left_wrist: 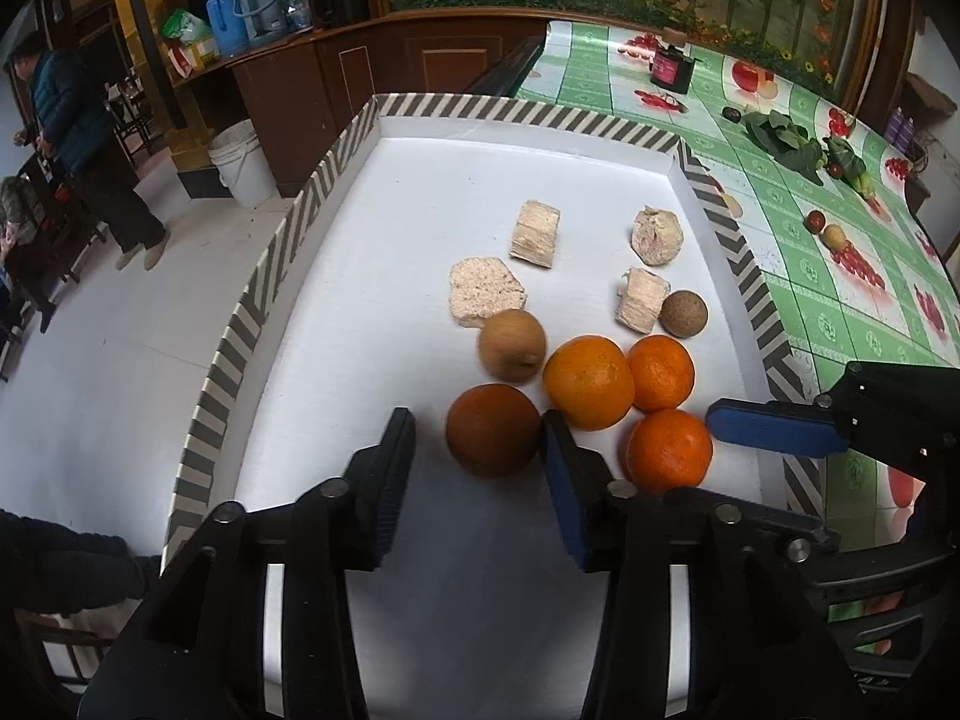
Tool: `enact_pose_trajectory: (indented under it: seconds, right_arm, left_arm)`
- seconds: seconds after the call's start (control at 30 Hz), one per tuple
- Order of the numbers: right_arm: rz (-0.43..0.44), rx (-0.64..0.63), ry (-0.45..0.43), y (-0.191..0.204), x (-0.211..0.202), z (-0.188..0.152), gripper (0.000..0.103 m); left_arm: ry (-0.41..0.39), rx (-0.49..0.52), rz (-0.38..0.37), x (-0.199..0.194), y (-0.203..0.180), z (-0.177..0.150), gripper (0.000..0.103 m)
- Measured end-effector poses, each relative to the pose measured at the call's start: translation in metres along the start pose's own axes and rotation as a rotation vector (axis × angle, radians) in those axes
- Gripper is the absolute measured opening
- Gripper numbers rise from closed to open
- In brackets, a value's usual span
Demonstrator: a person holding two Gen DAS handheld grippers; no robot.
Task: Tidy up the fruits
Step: 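Move both open tools back to the last fruit on the tablecloth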
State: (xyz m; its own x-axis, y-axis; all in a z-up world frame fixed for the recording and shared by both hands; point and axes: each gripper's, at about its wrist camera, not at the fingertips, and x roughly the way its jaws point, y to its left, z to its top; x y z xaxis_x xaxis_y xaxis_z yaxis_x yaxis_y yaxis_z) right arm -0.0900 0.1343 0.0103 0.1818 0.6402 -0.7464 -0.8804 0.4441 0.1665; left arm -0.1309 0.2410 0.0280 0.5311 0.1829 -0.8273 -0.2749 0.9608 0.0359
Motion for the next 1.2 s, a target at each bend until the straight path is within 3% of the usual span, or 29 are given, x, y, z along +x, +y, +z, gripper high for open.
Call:
enact_pose_trajectory:
  seconds: [0.27, 0.43, 0.97, 1.2]
  right_arm:
    - [0.011, 0.035, -0.051, -0.008, -0.020, -0.003, 0.034]
    - [-0.018, 0.071, -0.104, -0.024, -0.041, -0.010, 0.034]
    - [-0.315, 0.364, -0.151, -0.172, -0.105, -0.058, 0.034]
    - [-0.321, 0.415, -0.160, -0.212, -0.103, -0.049, 0.034]
  left_arm:
    - [-0.042, -0.008, 0.015, -0.013, 0.000, 0.004, 0.048]
    - [-0.065, -0.019, -0.022, -0.020, -0.004, 0.009, 0.048]
    - [-0.053, 0.067, -0.210, -0.023, -0.080, 0.042, 0.048]
    - [-0.048, 0.125, -0.241, -0.022, -0.108, 0.057, 0.048]
